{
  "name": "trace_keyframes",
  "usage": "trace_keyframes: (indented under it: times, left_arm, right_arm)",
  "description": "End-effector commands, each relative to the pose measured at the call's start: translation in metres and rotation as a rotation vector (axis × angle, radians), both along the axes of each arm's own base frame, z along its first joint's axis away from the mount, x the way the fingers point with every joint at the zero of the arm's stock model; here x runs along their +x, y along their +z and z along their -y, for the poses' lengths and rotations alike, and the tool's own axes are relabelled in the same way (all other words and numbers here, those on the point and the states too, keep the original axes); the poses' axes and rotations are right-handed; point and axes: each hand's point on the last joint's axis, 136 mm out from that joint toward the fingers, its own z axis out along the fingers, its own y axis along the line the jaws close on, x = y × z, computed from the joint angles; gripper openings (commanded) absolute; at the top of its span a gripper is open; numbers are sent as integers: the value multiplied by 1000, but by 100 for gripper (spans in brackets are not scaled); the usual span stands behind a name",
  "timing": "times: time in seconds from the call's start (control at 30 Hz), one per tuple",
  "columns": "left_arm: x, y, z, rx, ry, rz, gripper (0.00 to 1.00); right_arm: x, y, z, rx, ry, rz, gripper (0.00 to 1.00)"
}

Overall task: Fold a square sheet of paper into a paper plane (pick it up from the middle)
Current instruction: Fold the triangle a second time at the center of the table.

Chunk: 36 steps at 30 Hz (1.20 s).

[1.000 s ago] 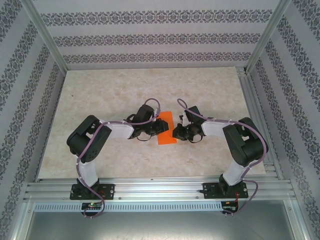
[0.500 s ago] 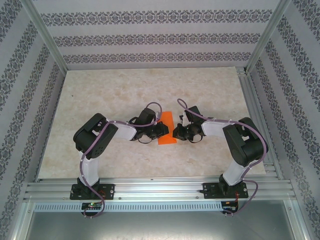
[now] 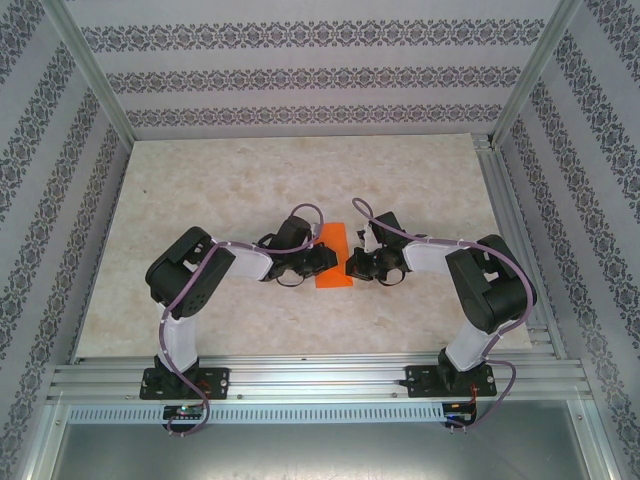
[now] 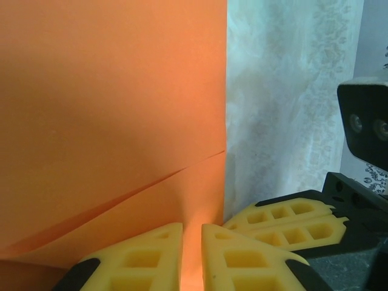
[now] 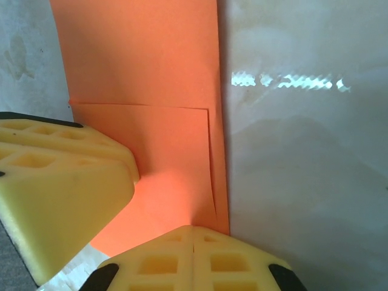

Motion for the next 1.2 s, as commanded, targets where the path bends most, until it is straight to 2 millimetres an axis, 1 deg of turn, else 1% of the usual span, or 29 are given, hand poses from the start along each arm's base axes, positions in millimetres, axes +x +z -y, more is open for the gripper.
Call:
trace_keyframes:
  times: [0.0, 0.17, 0.23, 0.37, 0.53, 0.67, 0.83, 1.0, 1.17]
  left_arm:
    - [13, -10, -24, 94, 92, -8, 19]
    - [16, -7, -26, 127, 96, -4, 21]
    - [18, -8, -31, 164, 106, -1, 21]
    - [22, -8, -36, 195, 113, -2, 22]
    - [26, -12, -46, 225, 138, -11, 23]
    - [33, -9, -51, 232, 162, -11, 25]
    - [40, -8, -68, 311, 193, -18, 27]
    - [45, 4, -75, 350, 201, -8, 29]
    - [42, 27, -66, 277, 184, 22, 31]
  right_arm:
    - [-18, -32, 29, -157, -17, -79, 3]
    - [-19, -32, 29, -165, -2, -78, 3]
    - [-20, -32, 29, -169, 1, -80, 2]
    - [-21, -34, 29, -173, 5, -83, 2]
    - [-22, -34, 28, -171, 12, -87, 2]
    - [-23, -33, 28, -172, 17, -88, 2]
    - [-22, -31, 27, -169, 17, -85, 2]
    - [-19, -28, 25, -164, 18, -76, 2]
    - [-18, -26, 22, -152, 20, -77, 2]
